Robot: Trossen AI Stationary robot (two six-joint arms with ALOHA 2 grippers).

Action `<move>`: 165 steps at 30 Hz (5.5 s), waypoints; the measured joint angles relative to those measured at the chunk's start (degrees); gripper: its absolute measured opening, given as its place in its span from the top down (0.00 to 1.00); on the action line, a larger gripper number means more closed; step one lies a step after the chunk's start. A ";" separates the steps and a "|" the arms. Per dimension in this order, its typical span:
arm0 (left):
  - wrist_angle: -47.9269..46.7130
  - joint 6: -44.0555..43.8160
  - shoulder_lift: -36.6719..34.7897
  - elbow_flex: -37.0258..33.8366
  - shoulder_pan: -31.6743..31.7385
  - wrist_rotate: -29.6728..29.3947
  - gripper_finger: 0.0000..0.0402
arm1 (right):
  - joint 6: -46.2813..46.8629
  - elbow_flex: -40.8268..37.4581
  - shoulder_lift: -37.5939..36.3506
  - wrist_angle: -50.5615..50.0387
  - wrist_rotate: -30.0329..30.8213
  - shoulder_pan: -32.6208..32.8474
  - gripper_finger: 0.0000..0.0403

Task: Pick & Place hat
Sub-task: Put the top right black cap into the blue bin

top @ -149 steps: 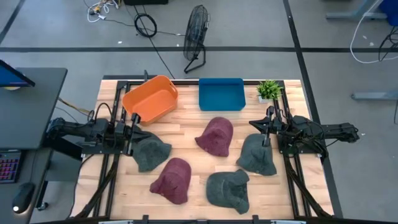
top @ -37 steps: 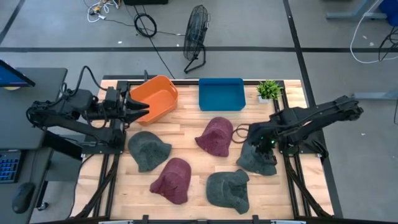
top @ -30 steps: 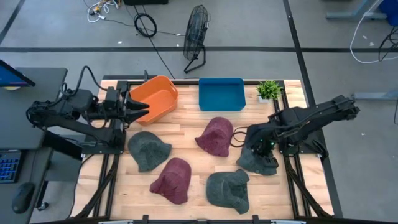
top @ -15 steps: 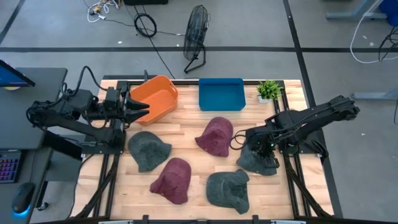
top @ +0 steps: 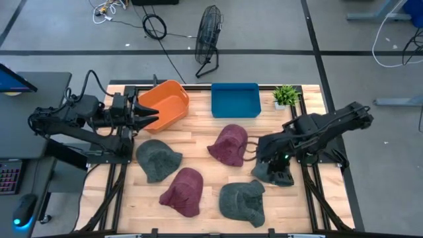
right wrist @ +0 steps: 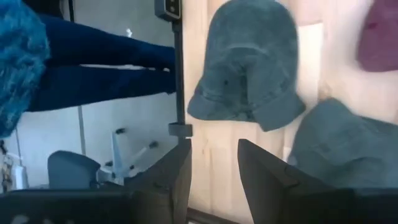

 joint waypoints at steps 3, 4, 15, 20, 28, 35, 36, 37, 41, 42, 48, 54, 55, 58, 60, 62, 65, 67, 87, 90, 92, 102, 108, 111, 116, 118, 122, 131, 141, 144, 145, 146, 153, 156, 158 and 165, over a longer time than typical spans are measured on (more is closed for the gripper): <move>-0.01 0.02 0.00 0.00 0.00 -0.01 0.73 | -1.71 0.26 3.21 -0.43 0.06 1.04 0.67; 0.02 0.05 0.00 0.00 -0.02 -0.02 0.73 | -3.34 0.15 4.32 -1.18 0.55 1.22 0.67; 0.00 0.01 0.02 0.00 0.00 -0.04 0.73 | -14.99 -0.21 12.05 -5.94 9.43 0.52 0.67; 0.02 0.07 1.42 0.00 0.00 -0.07 0.73 | -19.76 -0.21 14.65 -5.95 9.18 0.58 0.67; 0.02 0.18 4.15 -0.07 -0.02 -0.07 0.73 | -24.92 -0.26 20.02 -6.27 9.61 0.54 0.65; 0.39 -0.02 4.08 -0.06 -0.02 -0.07 0.73 | -26.04 -0.80 22.93 1.11 13.59 0.19 0.60; 0.87 -0.02 4.03 -0.04 -0.01 -0.07 0.73 | -25.45 -1.11 23.24 2.79 13.54 0.17 0.59; 1.51 0.01 4.02 -0.04 0.00 -0.07 0.73 | -25.17 -1.39 23.55 3.98 13.56 0.17 0.59; 2.49 0.17 4.02 -0.04 -0.02 -0.04 0.73 | -26.16 -2.79 24.57 5.94 13.95 0.18 0.59; 2.50 0.18 4.02 -0.04 -0.02 -0.04 0.73 | -26.22 -3.53 24.65 6.39 13.95 0.17 0.59; 2.46 0.20 4.02 -0.04 -0.01 -0.04 0.73 | -25.06 -9.76 24.60 7.30 13.78 0.15 0.59; 2.42 0.20 4.02 -0.04 -0.02 -0.04 0.73 | -27.61 -11.12 23.02 4.02 16.75 0.23 0.59; 2.40 0.20 4.02 -0.04 -0.01 -0.04 0.73 | -27.68 -11.12 22.58 3.24 17.14 0.23 0.59; 2.40 0.20 4.02 -0.02 0.00 -0.04 0.73 | -27.00 -10.13 19.55 -0.14 16.45 0.23 0.59; 2.40 0.18 4.02 -0.02 0.00 -0.04 0.73 | -26.58 -8.40 16.81 -2.28 16.08 0.32 0.59; 2.40 0.18 4.02 -0.02 -0.01 -0.04 0.73 | -24.86 -6.02 13.86 -3.39 16.07 0.37 0.59; 2.41 -0.01 4.02 -0.02 -0.02 -0.04 0.73 | -23.32 -2.09 8.27 -3.76 16.44 0.39 0.59; 2.47 -0.38 4.02 -0.02 0.00 -0.04 0.73 | -22.56 -0.21 3.88 -3.60 18.88 0.41 0.59; 3.96 -0.42 4.01 -0.02 -0.01 -2.73 0.73 | -21.77 -31.82 -28.37 14.73 33.32 1.28 0.59; 3.95 -0.37 4.02 -0.02 0.00 -3.67 0.73 | -22.54 -40.12 -30.41 24.36 29.83 1.28 0.59; 3.97 -0.37 4.02 -0.02 0.00 -4.23 0.73 | -22.36 -45.33 -31.18 30.49 27.98 1.30 0.59; 4.16 -0.41 4.02 -0.02 0.00 -4.46 0.73 | -20.78 -54.32 -31.90 42.32 26.87 1.33 0.59; 5.76 0.01 4.00 0.02 0.00 -4.49 0.73 | -23.84 -40.30 -31.90 26.97 24.78 1.33 0.59; 5.73 -0.21 4.01 0.02 -0.01 -4.49 0.73 | -24.00 -35.90 -31.89 19.40 22.79 1.33 0.59; 5.72 -0.23 4.00 0.02 -0.01 -4.48 0.73 | -20.18 -39.08 -31.10 15.09 22.21 1.33 0.59; 5.72 -0.23 4.02 0.02 0.00 -4.48 0.73 | -18.61 -42.82 -30.65 17.49 22.89 1.33 0.59; 5.71 -0.23 4.01 0.02 0.00 -4.48 0.73 | -17.69 -46.52 -27.89 20.50 23.73 0.97 0.59; 5.70 -0.26 4.02 0.02 0.00 -4.48 0.73 | -14.35 -45.92 -17.05 20.59 23.64 -1.19 0.58; 5.72 -0.26 4.02 0.02 0.00 -4.46 0.73 | -14.81 -47.86 -8.58 24.65 26.24 -1.60 0.58; 5.72 -0.26 4.02 0.02 -0.02 -4.46 0.73 | -14.96 -47.86 -7.70 25.99 26.65 -1.60 0.58; 5.72 -0.26 4.02 0.02 0.00 -4.46 0.73 | -14.96 -47.87 -7.20 26.21 26.65 -1.60 0.58; 5.70 -0.26 4.02 0.02 -0.02 -4.46 0.73 | -14.96 -47.97 -6.62 26.65 26.63 -1.60 0.58; 5.70 -0.26 4.02 0.02 -0.02 -4.44 0.73 | -13.92 -48.83 -1.48 28.29 26.78 -1.60 0.71; 5.70 -0.26 4.02 0.00 0.00 -4.44 0.73 | -13.09 -48.83 -0.42 28.39 27.01 -1.60 0.85; 5.69 -0.26 4.02 0.00 -0.01 -4.44 0.73 | -11.77 -48.85 -0.42 28.14 26.87 -1.62 0.95; 5.70 -0.37 4.02 0.00 0.00 -4.43 0.73 | -8.49 -42.48 -2.48 19.09 23.70 -1.60 0.99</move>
